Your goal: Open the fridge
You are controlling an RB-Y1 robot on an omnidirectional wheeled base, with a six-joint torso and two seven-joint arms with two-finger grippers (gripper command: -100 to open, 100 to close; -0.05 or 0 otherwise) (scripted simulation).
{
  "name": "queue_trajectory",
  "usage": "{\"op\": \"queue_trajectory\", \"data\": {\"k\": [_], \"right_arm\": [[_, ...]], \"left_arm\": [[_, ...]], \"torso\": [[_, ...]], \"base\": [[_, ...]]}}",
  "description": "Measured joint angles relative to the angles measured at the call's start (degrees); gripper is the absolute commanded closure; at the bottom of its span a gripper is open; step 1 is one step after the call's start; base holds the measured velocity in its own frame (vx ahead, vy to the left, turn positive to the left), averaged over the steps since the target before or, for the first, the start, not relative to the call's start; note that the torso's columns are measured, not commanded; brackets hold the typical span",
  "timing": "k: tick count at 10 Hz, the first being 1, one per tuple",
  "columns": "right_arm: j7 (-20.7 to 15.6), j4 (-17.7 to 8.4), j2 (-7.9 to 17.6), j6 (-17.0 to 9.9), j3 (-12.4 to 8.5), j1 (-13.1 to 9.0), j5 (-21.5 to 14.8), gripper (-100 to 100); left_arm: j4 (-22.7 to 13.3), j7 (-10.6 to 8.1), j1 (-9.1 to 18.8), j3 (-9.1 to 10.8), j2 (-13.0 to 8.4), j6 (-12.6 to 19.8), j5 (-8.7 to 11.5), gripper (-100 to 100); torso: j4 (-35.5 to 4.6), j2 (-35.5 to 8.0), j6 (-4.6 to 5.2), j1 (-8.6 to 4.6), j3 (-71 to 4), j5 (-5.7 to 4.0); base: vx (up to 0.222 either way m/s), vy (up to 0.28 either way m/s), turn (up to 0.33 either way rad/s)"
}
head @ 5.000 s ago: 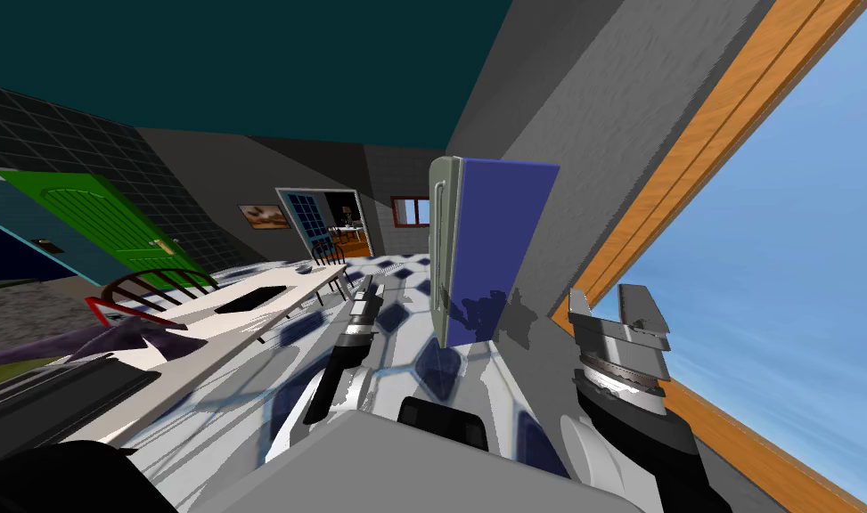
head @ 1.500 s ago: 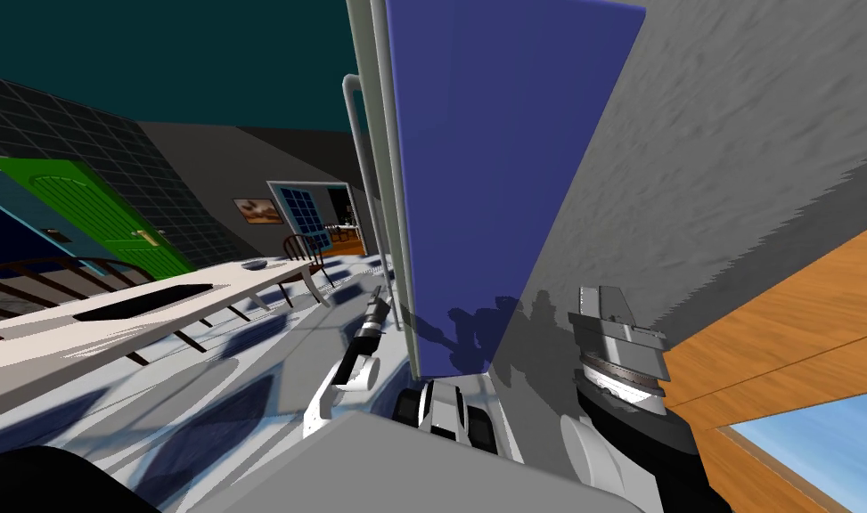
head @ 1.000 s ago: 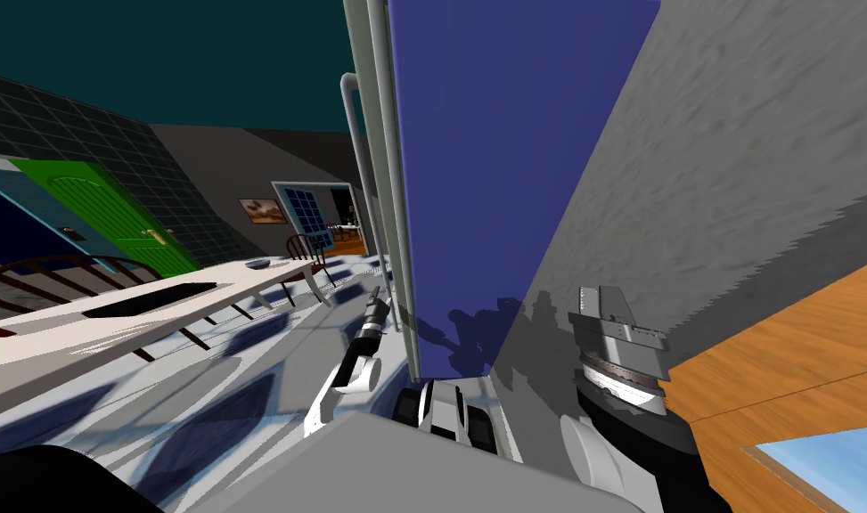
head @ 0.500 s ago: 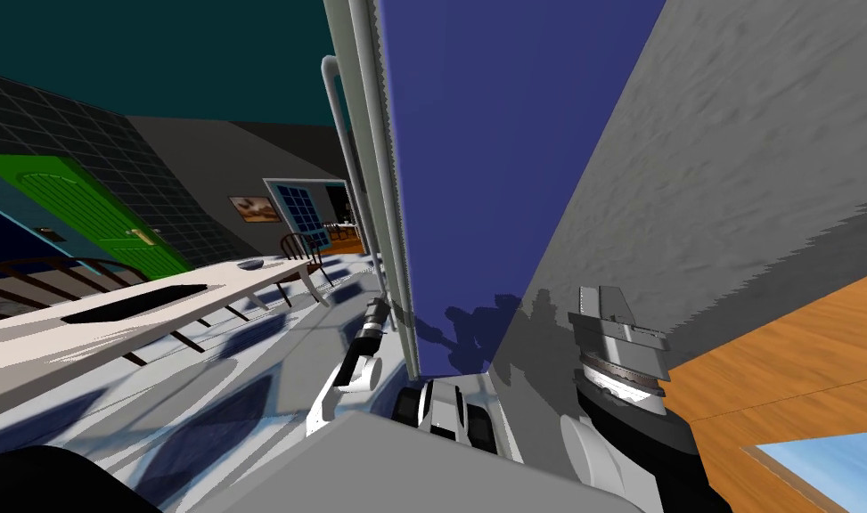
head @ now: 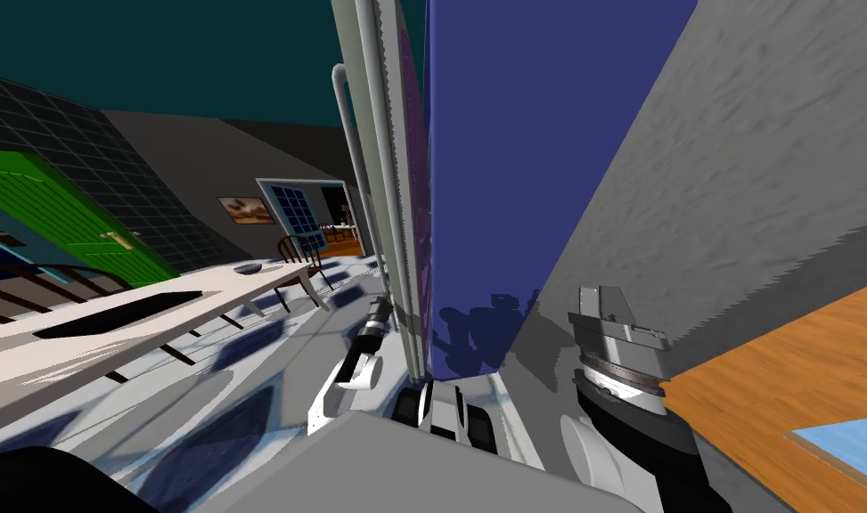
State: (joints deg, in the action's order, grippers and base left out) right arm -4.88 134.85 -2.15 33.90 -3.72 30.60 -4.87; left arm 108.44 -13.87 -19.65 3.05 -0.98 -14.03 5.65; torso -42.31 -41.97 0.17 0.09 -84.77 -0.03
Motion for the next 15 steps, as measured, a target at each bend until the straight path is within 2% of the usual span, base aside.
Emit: {"op": "queue_trajectory", "data": {"k": [4, 7, 8, 11, 12, 13, 15], "right_arm": [[0.00, 0.00, 0.00, 0.00, 0.00, 0.00, 0.00, 0], [0.00, 0.00, 0.00, 0.00, 0.00, 0.00, 0.00, 0], [0.00, 0.00, -0.01, 0.00, 0.00, 0.01, 0.00, 0], [0.00, 0.00, -0.01, 0.00, 0.01, 0.01, 0.00, 0], [0.00, 0.00, -0.02, 0.00, 0.02, 0.01, 0.00, 0], [0.00, 0.00, -0.02, 0.00, 0.02, 0.00, 0.00, 0], [0.00, 0.00, -0.02, 0.00, 0.01, 0.01, 0.00, 0]], "left_arm": [[-0.83, -1.66, 1.41, -1.53, -3.22, 0.88, 0.75, 100], [-1.27, -2.62, 2.74, -3.01, -4.94, 1.15, 1.08, 100], [-1.23, -2.95, 3.07, -3.26, -5.42, 1.13, 1.20, 100], [-1.65, -4.03, 4.18, -4.53, -7.37, 1.41, 1.62, 100], [-1.64, -4.08, 4.19, -4.52, -7.43, 1.45, 1.64, -100], [-1.52, -4.40, 4.28, -5.01, -8.03, 1.53, 1.79, -100], [-0.28, -5.26, 4.33, -6.70, -9.11, 2.54, 2.05, -100]], "torso": [[-0.05, 0.21, 0.21, -0.27, -0.13, -0.09], [-0.03, -0.06, -0.04, 0.05, 0.04, 0.03], [0.03, -0.17, -0.13, -0.30, 0.10, -0.02], [0.03, -0.30, -0.18, -0.20, 0.20, 0.01], [0.06, -0.23, -0.16, -0.60, 0.15, -0.08], [0.10, -0.14, 0.09, -0.45, 0.10, -0.06], [0.16, 0.13, -0.02, -0.03, -0.06, 0.07]], "base": [[-0.041, 0.293, -0.095], [-0.026, 0.328, -0.098], [-0.049, 0.267, -0.088], [-0.032, 0.218, -0.067], [0.001, 0.145, -0.137], [0.014, 0.190, -0.212], [0.015, 0.150, -0.095]]}}
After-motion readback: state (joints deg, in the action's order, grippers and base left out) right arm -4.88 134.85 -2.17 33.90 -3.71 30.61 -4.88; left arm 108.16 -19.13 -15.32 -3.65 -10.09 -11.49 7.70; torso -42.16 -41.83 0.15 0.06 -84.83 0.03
